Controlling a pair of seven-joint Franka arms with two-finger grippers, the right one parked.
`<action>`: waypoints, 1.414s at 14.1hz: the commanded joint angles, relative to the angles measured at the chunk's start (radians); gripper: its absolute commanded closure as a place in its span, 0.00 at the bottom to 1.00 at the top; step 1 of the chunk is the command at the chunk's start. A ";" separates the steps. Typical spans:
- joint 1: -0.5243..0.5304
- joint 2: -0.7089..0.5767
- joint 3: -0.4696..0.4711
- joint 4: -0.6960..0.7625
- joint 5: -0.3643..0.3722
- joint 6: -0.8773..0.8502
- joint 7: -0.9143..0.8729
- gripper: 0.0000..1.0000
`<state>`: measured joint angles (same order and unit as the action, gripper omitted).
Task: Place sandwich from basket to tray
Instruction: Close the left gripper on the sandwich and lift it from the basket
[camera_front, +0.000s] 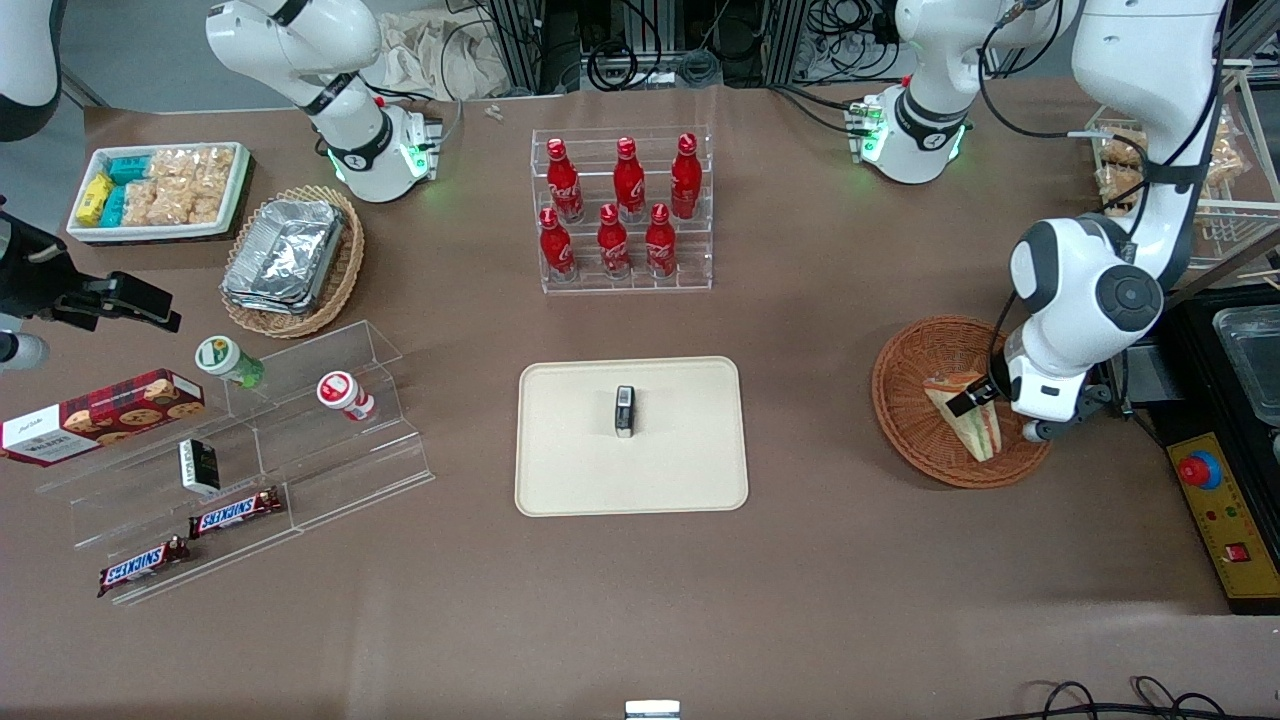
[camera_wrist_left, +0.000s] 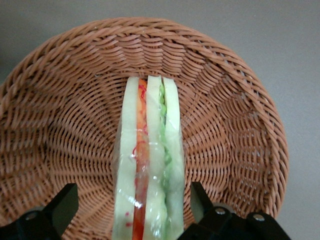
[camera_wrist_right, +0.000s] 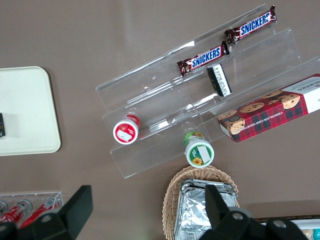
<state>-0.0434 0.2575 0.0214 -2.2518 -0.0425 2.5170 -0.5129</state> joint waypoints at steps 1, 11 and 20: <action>-0.006 0.016 0.002 -0.014 0.016 0.046 -0.065 0.47; -0.021 -0.058 0.003 0.131 0.059 -0.192 -0.124 1.00; -0.022 -0.014 -0.001 0.856 0.017 -0.983 0.189 1.00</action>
<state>-0.0577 0.1796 0.0244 -1.5232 0.0057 1.5915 -0.3574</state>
